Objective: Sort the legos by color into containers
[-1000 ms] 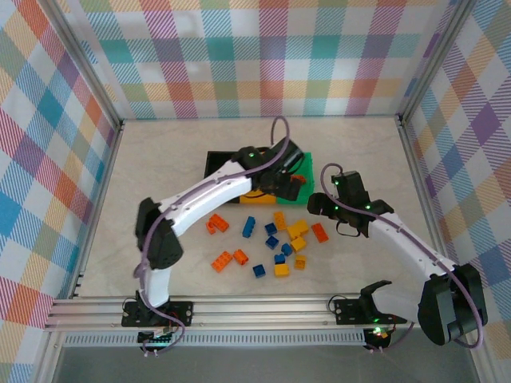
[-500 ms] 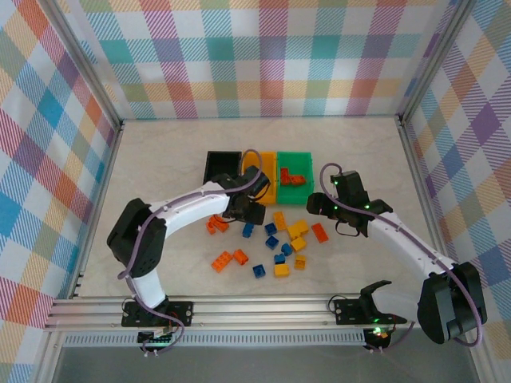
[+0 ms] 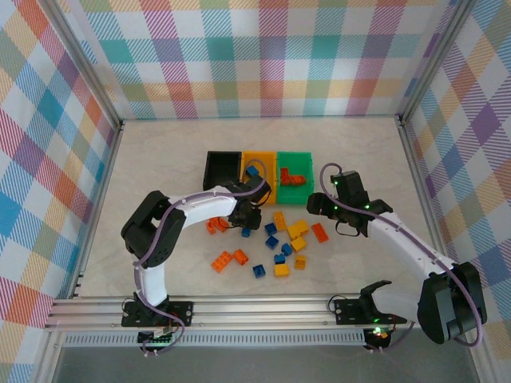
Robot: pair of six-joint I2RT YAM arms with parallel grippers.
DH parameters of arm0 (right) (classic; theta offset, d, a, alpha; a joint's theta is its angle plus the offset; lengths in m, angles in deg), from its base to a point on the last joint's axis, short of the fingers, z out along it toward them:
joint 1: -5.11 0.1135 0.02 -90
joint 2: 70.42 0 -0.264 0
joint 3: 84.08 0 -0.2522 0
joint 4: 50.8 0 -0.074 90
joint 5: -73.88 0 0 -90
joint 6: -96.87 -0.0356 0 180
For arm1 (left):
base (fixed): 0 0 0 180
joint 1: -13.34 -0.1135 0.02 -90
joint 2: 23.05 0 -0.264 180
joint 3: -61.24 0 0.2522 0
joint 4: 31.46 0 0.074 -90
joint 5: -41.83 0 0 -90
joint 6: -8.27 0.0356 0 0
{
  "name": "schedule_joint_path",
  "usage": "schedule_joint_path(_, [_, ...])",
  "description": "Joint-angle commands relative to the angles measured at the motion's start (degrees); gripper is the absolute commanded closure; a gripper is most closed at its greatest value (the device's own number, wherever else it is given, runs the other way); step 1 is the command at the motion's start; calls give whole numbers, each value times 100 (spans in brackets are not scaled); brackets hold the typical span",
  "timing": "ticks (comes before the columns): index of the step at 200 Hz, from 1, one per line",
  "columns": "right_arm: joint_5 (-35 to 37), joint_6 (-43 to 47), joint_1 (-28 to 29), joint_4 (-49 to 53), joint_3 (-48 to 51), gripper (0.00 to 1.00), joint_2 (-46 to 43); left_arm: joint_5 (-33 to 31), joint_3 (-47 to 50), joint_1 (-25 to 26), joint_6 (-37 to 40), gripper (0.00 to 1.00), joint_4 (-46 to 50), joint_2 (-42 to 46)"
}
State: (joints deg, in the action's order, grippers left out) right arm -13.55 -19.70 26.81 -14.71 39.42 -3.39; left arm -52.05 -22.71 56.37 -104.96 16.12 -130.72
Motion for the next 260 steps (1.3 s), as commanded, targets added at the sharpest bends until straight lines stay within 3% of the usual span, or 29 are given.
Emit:
schedule_joint_path(1, [38, 2, -28, 40, -116, 21, -57, 75, 120, -31, -107, 74, -27, 176])
schedule_joint_path(63, [47, -23, -32, -31, -83, 21, -41, -7, -511, -79, -297, 81, 155, 980])
schedule_joint_path(137, [25, -33, -33, -38, -85, 21, 114, -441, -2780, -522, -280, 84, 336, -726])
schedule_joint_path(168, [19, -8, -36, -18, -72, 21, 56, -594, -3228, -623, -318, 83, 489, -1172])
schedule_joint_path(178, [-1, 7, -34, -15, -61, 21, 34, -555, -3287, -646, -327, 76, 500, -1233])
schedule_joint_path(200, [-139, 94, -25, -45, -41, 21, -26, -427, -3183, -613, -361, 46, 376, -1044])
schedule_joint_path(214, [-183, 130, -25, -33, -41, 20, -65, -447, -3002, -544, -342, 32, 243, -794])
schedule_joint_path(260, [-360, 125, -2, -9, -49, 20, -101, -318, -2285, -419, -422, 8, -62, 186])
